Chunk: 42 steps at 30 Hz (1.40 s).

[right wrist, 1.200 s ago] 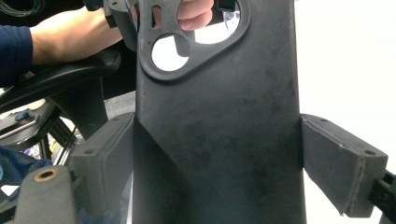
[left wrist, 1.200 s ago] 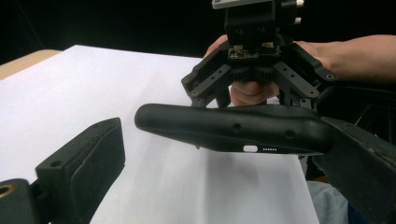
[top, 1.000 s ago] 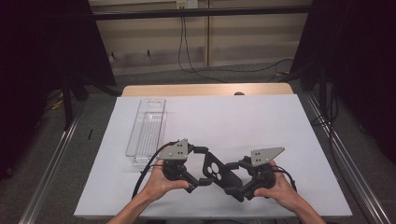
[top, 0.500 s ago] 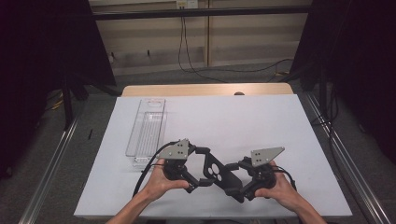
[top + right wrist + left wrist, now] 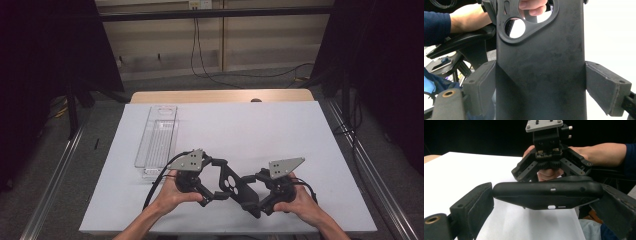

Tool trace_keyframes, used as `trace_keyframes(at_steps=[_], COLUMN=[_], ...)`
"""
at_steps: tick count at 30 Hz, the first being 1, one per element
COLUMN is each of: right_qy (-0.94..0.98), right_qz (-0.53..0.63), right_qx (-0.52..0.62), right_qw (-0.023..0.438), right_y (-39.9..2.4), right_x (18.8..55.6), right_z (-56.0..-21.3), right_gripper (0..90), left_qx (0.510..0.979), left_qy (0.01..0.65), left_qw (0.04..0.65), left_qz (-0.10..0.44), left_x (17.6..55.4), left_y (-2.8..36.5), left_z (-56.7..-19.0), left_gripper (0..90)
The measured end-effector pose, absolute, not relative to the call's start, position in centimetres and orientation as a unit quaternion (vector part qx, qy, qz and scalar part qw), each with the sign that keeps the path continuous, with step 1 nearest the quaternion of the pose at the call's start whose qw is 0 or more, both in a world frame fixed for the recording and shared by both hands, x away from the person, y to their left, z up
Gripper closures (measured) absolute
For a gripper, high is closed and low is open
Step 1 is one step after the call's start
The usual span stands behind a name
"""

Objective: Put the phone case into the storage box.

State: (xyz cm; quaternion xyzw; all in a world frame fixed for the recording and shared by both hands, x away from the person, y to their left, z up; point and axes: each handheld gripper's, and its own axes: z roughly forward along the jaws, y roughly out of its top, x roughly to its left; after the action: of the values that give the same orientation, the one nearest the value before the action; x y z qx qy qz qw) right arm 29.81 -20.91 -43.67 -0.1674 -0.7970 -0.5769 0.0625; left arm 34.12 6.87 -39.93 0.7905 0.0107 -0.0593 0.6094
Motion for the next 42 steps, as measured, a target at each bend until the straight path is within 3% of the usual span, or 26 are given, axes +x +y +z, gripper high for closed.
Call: trace_keyframes(at_steps=[42], right_qy=[-0.806], right_qz=[-0.567], right_qx=[-0.153], right_qw=[0.079], right_y=[-20.56], right_x=[29.73], right_z=[-43.91], right_gripper=[14.5], left_qx=[0.795], left_qy=[0.0], left_qw=[0.6], left_qz=[-0.092], left_x=[34.03], left_y=[6.53], left_z=[-39.87], left_gripper=[12.8])
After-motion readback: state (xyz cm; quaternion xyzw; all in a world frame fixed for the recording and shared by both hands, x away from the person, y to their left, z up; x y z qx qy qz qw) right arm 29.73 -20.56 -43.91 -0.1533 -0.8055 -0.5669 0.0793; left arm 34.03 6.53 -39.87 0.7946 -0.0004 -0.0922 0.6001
